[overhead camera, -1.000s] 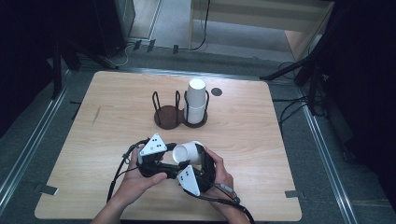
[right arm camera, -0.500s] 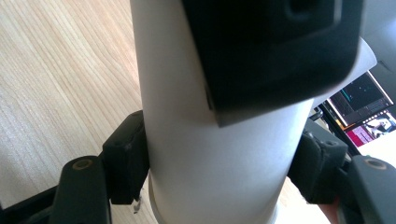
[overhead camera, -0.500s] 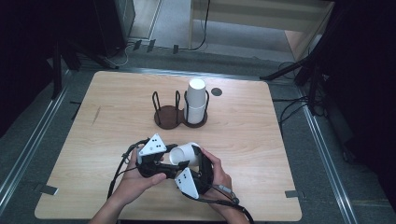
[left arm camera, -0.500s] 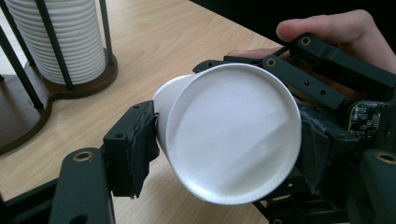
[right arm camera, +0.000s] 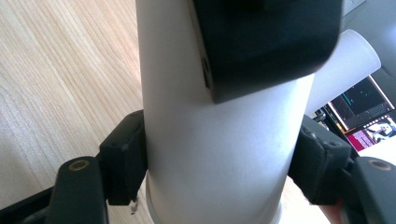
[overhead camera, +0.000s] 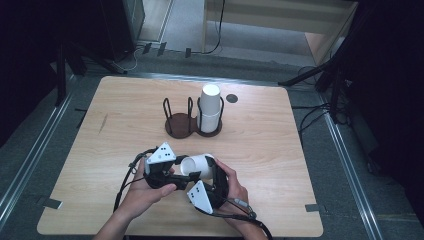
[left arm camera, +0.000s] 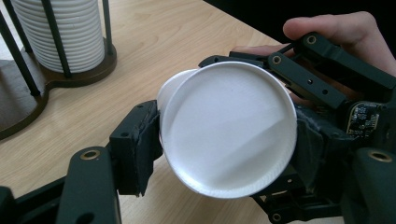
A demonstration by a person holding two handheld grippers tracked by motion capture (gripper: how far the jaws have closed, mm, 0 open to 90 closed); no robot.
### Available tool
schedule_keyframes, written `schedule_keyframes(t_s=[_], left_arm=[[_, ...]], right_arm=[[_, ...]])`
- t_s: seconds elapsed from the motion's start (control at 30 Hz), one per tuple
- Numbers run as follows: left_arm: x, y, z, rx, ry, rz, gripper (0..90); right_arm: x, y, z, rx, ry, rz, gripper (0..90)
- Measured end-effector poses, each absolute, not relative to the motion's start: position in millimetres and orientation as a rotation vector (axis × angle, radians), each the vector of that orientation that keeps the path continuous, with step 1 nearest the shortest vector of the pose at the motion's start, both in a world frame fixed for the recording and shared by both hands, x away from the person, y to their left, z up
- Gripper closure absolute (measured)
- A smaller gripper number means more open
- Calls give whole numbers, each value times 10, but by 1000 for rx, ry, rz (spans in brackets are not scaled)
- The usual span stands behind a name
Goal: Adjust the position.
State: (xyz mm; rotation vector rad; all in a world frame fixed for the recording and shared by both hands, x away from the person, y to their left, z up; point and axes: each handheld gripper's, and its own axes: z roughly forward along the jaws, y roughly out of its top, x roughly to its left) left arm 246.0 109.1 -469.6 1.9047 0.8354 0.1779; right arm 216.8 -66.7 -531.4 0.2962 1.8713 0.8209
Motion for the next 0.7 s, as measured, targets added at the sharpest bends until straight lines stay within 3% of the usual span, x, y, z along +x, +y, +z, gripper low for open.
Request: schedule_keyframes(t_s=[0.47, 0.7], left_arm=[[2500, 1177, -4700, 1862, 849, 159, 357], [2490, 1193, -4687, 1835, 844, 201, 356]], right_arm=[[2155, -675, -5267, 314, 1894, 851, 132], [2131, -694, -5214, 314, 1885, 883, 125]])
